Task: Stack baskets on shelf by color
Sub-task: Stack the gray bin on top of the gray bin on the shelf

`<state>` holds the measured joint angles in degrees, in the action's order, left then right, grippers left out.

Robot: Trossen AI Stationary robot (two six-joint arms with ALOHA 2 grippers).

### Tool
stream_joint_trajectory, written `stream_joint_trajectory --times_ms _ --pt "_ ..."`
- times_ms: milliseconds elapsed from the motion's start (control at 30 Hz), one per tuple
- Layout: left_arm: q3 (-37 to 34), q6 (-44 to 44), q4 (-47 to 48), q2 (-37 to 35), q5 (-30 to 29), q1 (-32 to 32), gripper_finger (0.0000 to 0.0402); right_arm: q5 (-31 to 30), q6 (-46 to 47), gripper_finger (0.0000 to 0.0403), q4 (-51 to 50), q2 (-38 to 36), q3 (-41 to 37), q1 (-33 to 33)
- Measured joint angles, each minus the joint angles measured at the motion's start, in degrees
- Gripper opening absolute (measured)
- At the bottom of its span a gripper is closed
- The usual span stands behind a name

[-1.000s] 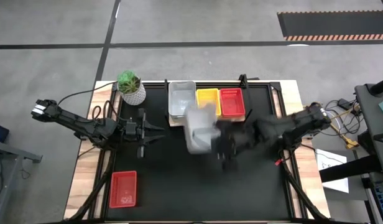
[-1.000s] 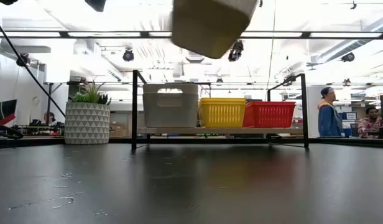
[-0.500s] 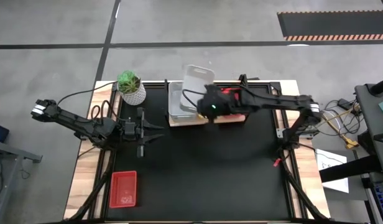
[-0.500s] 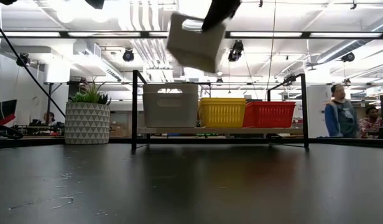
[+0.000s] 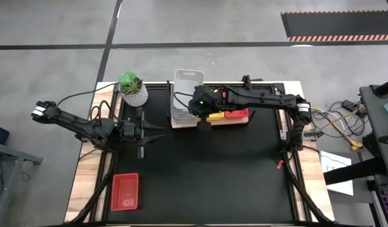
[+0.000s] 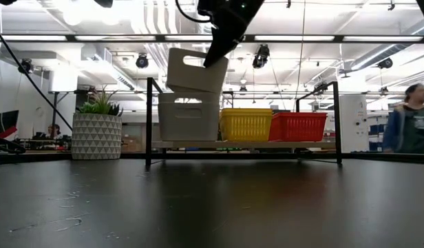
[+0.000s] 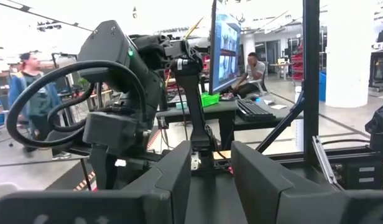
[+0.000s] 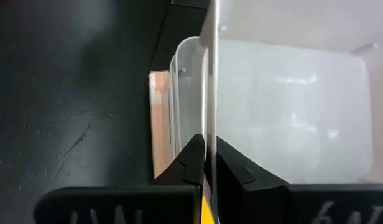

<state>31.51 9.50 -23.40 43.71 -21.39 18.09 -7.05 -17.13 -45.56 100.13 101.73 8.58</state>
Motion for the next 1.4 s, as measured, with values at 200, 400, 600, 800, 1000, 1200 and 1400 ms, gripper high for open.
stream_joint_trajectory --times_ms 200,400,600,800,1000,1200,1400 --pt "0.0 0.0 -0.1 0.1 0.0 0.0 0.0100 0.0 0.1 0.0008 0.1 0.7 0.0 0.0" --pt "0.0 0.0 -0.1 0.0 0.0 0.0 0.0100 0.0 0.0 0.0008 1.3 1.2 0.0 0.0" --pt "0.0 0.0 -0.1 0.0 0.0 0.0 0.0100 0.0 -0.9 0.0008 1.3 1.8 0.0 0.0" --pt "0.0 0.0 -0.1 0.0 0.0 0.0 0.0100 0.0 -2.2 0.0011 1.6 2.3 0.0 0.0" --pt "0.0 0.0 -0.1 0.0 0.0 0.0 0.0100 0.0 -1.7 0.0038 2.6 2.3 0.0 0.0" --pt "0.0 0.0 -0.1 0.0 0.1 0.0 0.0100 0.0 -1.9 0.0071 2.8 2.3 0.0 -0.1" --pt "0.0 0.0 0.0 0.1 0.1 0.0 0.0100 0.0 -1.5 0.0095 2.2 2.2 1.3 -0.2"
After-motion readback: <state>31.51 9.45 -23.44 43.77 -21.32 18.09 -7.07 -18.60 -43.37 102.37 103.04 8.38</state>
